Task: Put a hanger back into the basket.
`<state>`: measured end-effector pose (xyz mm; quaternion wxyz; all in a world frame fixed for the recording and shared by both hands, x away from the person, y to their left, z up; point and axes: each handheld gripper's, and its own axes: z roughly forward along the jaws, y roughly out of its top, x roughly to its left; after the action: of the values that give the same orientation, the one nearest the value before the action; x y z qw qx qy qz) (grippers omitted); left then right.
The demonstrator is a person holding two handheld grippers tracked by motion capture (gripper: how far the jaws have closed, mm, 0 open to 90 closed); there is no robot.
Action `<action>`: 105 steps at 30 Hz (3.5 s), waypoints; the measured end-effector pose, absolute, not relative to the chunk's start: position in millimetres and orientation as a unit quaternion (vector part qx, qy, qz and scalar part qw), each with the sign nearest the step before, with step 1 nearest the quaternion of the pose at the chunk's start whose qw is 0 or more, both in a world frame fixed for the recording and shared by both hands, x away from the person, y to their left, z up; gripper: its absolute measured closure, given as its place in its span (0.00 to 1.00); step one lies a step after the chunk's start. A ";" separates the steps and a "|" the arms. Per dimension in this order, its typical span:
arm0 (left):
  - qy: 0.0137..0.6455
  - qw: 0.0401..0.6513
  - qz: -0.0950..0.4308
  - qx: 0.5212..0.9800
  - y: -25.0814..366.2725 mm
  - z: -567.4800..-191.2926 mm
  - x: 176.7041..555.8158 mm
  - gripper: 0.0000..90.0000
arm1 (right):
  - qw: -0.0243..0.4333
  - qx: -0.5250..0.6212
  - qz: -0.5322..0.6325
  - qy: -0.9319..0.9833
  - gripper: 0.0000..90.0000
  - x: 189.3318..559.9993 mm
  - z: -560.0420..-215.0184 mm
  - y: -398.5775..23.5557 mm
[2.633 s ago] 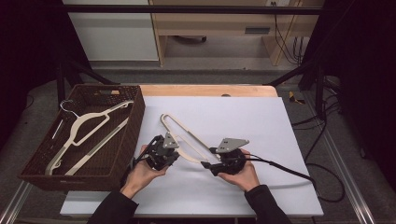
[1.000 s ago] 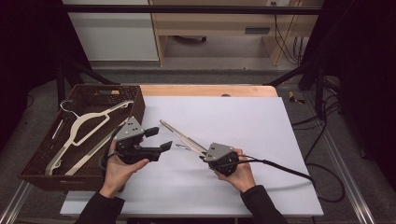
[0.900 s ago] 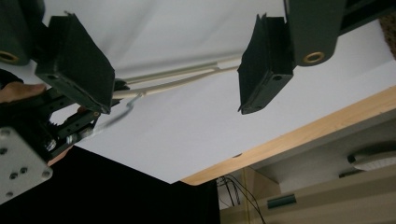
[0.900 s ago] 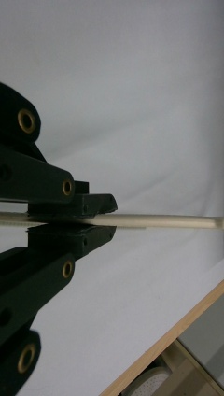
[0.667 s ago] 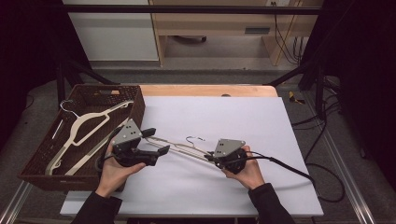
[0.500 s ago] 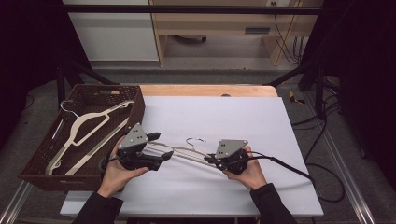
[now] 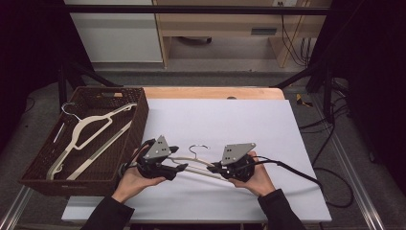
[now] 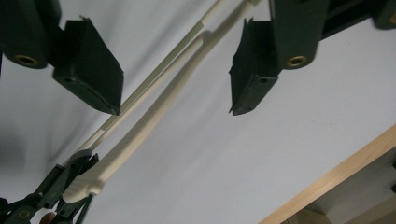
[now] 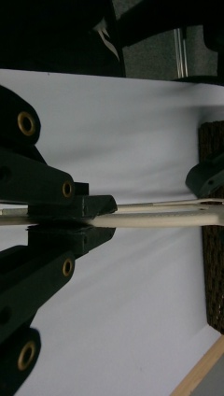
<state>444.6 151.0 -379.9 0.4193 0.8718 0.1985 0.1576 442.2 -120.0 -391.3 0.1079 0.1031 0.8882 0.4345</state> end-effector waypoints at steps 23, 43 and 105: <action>0.167 0.391 0.097 0.900 139.2 -382.7 433.9 0.93 | 0.126 0.150 0.444 0.874 0.76 448.3 -391.6 -122.9; 0.255 0.465 0.134 0.837 173.4 -336.3 423.5 0.96 | 0.188 0.260 0.511 0.798 0.26 453.9 -375.0 -180.9; 0.408 0.436 0.214 0.773 414.6 -300.1 498.6 0.96 | 0.212 0.366 0.491 0.761 0.08 444.9 -396.8 -239.7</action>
<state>498.6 414.6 -300.1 0.4357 0.7732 0.4083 0.2136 444.9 -239.7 -396.8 0.2122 0.3658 0.7614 0.4913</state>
